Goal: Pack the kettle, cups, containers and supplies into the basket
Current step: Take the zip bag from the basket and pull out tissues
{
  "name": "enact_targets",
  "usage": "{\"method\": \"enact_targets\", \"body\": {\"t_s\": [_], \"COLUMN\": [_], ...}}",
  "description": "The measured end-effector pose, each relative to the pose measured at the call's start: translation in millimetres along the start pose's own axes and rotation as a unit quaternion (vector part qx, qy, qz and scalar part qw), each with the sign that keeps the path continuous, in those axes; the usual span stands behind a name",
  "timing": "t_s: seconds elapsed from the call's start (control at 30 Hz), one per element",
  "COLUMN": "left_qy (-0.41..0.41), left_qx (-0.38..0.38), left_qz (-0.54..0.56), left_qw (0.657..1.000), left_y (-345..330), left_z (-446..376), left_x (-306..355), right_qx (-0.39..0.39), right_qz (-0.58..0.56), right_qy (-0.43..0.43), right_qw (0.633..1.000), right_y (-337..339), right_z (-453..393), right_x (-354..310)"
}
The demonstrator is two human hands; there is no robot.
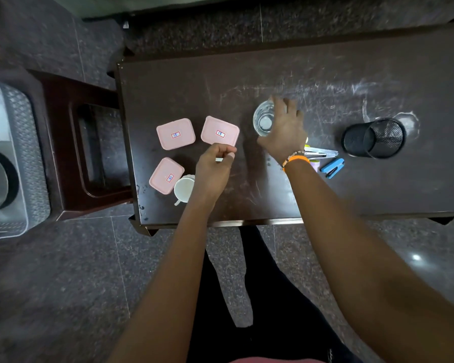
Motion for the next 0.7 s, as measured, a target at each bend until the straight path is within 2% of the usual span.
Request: {"method": "enact_targets", "body": {"t_s": [0.2, 0.37, 0.43, 0.57, 0.7], "left_qy": [0.008, 0.013, 0.013, 0.005, 0.028], "left_qx": [0.002, 0.012, 0.017, 0.042, 0.086], "left_qz": [-0.004, 0.032, 0.046, 0.103, 0.152], "left_qw": [1.0, 0.999, 0.999, 0.994, 0.984], "left_y": [1, 15, 26, 60, 119], "left_z": [-4, -1, 1, 5, 10], "left_x": [-5, -9, -11, -20, -49], "right_qx": [-0.011, -0.046, -0.036, -0.015, -0.082], "right_qz": [-0.004, -0.018, -0.014, -0.083, -0.148], "right_qy": [-0.005, 0.003, 0.015, 0.054, 0.11], "right_qw": [1.0, 0.999, 0.999, 0.995, 0.979], "right_y": [1, -2, 2, 2, -25], "right_z": [-24, -18, -12, 22, 76], "right_x": [-2, -4, -13, -60, -136]}}
Point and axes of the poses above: each hand's wrist, its own z-axis away from the middle knuckle, its own y-axis out of the back of the hand, x = y × z, the point moved 7 cm from there along -z, towards the middle knuckle, and after that the axes turned 8 degrees about x, right-handed, at the moved point
